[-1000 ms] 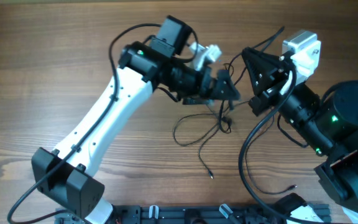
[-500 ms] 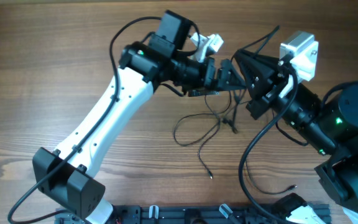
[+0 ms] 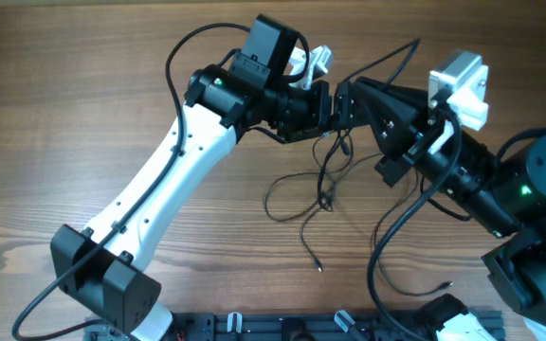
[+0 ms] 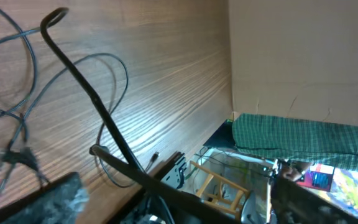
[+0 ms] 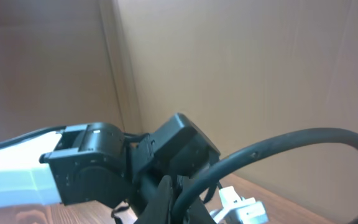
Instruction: Untangle cables
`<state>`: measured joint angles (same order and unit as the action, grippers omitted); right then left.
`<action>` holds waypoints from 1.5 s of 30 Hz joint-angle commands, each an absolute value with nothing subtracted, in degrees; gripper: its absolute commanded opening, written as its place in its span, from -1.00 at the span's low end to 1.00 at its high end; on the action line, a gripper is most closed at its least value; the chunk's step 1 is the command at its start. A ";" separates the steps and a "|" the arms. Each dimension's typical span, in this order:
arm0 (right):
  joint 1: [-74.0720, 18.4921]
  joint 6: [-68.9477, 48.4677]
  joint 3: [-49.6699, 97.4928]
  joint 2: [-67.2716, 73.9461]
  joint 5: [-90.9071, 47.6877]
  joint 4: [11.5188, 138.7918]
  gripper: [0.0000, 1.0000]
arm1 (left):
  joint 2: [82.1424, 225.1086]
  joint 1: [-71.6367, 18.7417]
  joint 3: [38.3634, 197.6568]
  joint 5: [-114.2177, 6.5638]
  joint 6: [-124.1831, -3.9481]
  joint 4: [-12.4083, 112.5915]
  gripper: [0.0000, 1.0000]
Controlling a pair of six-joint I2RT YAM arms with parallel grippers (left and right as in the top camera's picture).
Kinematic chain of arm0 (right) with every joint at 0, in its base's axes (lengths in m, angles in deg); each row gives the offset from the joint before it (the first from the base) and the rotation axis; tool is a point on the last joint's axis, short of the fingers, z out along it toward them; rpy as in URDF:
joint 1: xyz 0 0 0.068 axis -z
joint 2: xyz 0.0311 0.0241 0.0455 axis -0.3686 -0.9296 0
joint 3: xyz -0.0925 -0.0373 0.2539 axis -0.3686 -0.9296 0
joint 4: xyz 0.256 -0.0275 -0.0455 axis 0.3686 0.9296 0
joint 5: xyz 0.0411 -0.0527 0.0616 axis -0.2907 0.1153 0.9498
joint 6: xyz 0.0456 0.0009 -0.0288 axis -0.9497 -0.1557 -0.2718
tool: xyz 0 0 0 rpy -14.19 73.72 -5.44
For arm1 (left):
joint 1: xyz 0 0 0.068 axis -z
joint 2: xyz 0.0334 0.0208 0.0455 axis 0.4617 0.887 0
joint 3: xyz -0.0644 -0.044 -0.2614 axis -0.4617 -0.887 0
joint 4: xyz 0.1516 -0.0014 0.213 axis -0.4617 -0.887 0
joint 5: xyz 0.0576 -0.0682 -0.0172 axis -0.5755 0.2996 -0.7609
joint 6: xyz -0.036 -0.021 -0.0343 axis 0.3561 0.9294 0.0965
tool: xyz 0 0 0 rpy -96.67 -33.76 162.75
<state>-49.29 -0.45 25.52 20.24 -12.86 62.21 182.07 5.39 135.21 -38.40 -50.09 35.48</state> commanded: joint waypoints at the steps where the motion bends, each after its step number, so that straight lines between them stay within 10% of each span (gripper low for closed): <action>1: -49.29 -1.28 25.91 21.14 -11.94 60.39 -0.91 | 182.58 6.13 135.52 -39.14 -49.89 35.24 0.44; 8: -49.29 -1.26 25.91 21.14 -18.74 61.20 -0.91 | 182.58 6.11 135.52 -39.31 -50.55 33.56 -0.91; 22: -49.29 -0.73 25.91 24.31 -50.60 66.27 -0.91 | 182.58 -1.37 135.52 -82.72 -52.47 13.89 -0.92; 45: -49.29 44.18 25.91 27.24 -102.34 46.62 -0.91 | 182.58 -17.76 135.52 -97.17 -53.08 4.97 -0.92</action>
<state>-49.33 35.53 25.41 26.76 -96.68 48.11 182.18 -15.97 135.23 -94.22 -53.06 4.73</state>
